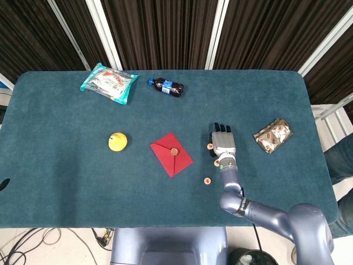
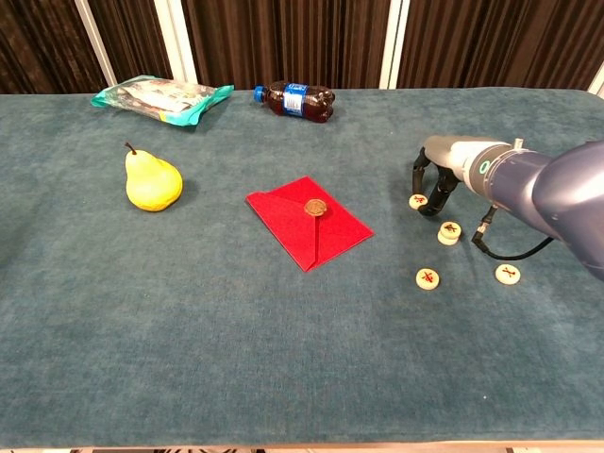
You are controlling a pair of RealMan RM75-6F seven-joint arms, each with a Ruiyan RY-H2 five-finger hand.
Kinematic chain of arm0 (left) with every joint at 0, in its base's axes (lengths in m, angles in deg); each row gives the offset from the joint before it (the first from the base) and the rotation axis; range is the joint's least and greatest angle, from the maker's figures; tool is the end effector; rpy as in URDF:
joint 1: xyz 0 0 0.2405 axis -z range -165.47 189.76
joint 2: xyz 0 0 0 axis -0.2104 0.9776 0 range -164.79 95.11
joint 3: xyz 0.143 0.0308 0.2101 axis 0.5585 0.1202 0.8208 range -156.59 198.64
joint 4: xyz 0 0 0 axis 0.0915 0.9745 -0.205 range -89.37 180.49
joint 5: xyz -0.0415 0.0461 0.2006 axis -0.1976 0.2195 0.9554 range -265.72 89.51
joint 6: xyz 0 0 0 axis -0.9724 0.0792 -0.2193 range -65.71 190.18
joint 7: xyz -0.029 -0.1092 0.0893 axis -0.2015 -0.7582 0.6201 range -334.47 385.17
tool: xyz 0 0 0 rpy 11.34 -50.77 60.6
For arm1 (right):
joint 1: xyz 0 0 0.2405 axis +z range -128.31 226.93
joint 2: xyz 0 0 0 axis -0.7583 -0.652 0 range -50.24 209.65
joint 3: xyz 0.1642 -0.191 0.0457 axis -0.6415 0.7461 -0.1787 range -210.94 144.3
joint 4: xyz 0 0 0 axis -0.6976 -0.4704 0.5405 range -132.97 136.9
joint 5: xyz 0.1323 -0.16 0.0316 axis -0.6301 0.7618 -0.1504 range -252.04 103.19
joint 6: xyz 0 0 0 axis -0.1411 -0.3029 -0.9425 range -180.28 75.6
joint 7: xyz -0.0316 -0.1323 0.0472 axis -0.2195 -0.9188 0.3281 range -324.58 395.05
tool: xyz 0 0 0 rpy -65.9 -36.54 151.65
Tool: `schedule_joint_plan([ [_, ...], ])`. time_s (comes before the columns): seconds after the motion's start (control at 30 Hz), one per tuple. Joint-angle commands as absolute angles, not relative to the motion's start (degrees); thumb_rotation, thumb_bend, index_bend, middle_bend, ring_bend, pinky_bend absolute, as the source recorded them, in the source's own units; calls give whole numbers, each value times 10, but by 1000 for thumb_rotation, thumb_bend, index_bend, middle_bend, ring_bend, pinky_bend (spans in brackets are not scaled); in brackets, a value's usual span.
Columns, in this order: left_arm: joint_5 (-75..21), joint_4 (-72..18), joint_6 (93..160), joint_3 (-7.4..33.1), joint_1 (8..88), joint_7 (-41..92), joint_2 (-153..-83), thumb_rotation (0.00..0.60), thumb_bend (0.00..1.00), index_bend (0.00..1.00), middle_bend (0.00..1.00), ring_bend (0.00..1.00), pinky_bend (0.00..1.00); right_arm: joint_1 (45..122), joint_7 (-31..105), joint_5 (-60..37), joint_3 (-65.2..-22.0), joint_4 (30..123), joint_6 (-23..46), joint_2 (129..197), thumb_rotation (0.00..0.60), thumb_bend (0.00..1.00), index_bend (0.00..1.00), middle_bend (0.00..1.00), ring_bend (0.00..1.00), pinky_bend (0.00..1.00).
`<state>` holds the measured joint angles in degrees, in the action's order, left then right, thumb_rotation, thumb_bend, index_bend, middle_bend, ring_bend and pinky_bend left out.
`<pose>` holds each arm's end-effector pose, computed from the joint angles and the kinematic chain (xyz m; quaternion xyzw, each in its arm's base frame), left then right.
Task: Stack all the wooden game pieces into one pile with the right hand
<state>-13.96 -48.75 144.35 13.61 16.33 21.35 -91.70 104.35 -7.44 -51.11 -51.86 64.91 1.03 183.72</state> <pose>-0.3355 0.1910 0.2145 -0.5187 -0.4168 -0.3648 0.6512 -0.1517 -0.4122 -0.0608 0.6534 -0.4761 0.2354 0.5395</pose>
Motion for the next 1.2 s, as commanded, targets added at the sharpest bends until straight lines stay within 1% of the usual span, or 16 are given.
schedule_joint_plan([
  [0.03, -139, -488, 1444, 136, 163, 213, -917, 600, 146, 77, 1, 0, 0, 1043, -72, -509, -522, 653, 12, 1835, 600, 417, 515, 0, 0, 11],
  [0.23, -139, -486, 1444, 136, 163, 212, -917, 600, 146, 77, 1, 0, 0, 1037, -63, -496, -528, 692, 22, 1811, 600, 416, 518, 0, 0, 11],
  [0.37, -138, -486, 1444, 136, 163, 212, -917, 600, 145, 77, 1, 0, 0, 1022, -59, -484, -526, 755, 38, 1771, 600, 416, 518, 0, 0, 10],
  [0.6, -135, -488, 1445, 137, 163, 215, -918, 600, 145, 77, 0, 0, 0, 983, -51, -449, -495, 880, 64, 1690, 600, 416, 517, 0, 0, 11],
  [0.77, -133, -488, 1446, 138, 164, 216, -919, 600, 146, 77, 0, 0, 0, 958, -39, -424, -470, 931, 79, 1660, 600, 416, 518, 0, 0, 10],
  [1.0, -135, -488, 1446, 137, 163, 214, -918, 600, 146, 77, 0, 0, 0, 934, -20, -380, -436, 957, 97, 1648, 600, 416, 518, 0, 0, 11],
  [1.2, -135, -488, 1445, 137, 164, 215, -919, 600, 145, 77, 0, 0, 0, 927, -8, -367, -426, 945, 97, 1659, 600, 417, 517, 0, 0, 11],
])
